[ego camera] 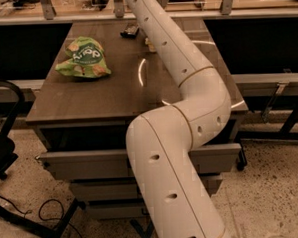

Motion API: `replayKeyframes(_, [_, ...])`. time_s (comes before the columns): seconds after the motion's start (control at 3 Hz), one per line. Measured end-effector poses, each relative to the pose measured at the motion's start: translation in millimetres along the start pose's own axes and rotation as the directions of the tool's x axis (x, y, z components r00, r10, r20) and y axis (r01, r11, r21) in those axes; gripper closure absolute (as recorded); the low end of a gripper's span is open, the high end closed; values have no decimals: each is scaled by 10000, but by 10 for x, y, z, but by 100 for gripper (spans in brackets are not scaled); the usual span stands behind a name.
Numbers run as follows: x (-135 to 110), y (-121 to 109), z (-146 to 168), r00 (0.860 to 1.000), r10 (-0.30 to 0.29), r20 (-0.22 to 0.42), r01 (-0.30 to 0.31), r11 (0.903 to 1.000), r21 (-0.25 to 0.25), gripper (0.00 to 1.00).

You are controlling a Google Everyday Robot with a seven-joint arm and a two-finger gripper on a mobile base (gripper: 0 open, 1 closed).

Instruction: Move white bowl near rxbar chocolate

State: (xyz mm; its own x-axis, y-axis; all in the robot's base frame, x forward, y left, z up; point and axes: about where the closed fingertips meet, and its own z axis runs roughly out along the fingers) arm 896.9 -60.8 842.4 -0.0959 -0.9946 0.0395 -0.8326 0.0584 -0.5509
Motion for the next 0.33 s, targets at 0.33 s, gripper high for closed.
replayKeyframes(0.33, [1, -16, -25, 10000, 0, 0, 0, 10000, 0, 0])
